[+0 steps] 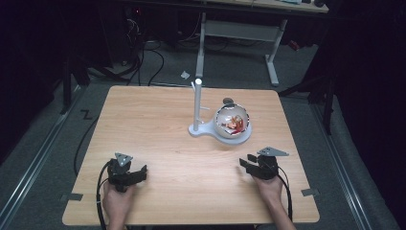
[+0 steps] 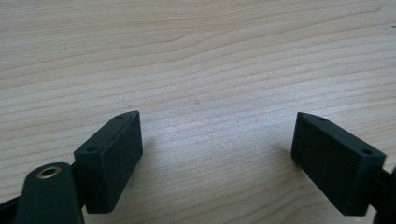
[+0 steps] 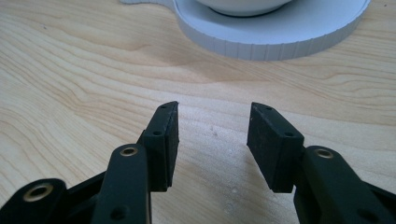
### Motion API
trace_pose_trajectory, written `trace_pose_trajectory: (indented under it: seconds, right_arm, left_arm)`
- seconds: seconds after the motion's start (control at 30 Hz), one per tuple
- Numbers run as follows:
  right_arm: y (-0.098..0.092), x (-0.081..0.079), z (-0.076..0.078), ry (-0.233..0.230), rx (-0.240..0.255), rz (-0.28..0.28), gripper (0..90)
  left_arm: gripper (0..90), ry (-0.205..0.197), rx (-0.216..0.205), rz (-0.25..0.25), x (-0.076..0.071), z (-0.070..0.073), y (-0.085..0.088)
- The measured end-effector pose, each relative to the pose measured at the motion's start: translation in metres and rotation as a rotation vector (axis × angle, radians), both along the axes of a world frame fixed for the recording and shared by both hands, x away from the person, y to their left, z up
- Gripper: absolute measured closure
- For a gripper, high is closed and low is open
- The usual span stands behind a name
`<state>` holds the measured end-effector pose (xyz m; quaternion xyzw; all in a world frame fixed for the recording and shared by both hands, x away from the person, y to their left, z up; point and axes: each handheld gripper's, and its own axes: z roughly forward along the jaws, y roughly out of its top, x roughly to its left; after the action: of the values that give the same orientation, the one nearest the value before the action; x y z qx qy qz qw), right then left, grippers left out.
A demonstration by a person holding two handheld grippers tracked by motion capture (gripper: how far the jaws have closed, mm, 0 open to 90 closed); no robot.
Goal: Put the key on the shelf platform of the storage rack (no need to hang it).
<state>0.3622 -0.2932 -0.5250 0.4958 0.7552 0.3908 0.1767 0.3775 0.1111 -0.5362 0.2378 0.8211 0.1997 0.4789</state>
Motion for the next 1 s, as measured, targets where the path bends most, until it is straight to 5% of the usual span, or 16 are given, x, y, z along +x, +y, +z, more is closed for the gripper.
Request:
trace_pose_trajectory:
  seconds: [0.5, 0.77, 1.0]
  right_arm:
    - [0.005, 0.002, -0.005, 0.025, -0.053, 0.001, 50.2]
    - [0.016, -0.002, -0.006, -0.018, -0.163, 0.029, 43.8]
    - [0.015, -0.001, -0.006, -0.008, -0.156, 0.027, 40.6]
  left_arm:
    - [16.8, 0.001, 0.0, 0.002, 0.0, 0.0, 0.0]
    - [16.8, 0.0, 0.0, 0.002, 0.0, 0.0, 0.0]
    - [16.8, 0.001, -0.002, 0.004, 0.0, 0.0, 0.0]
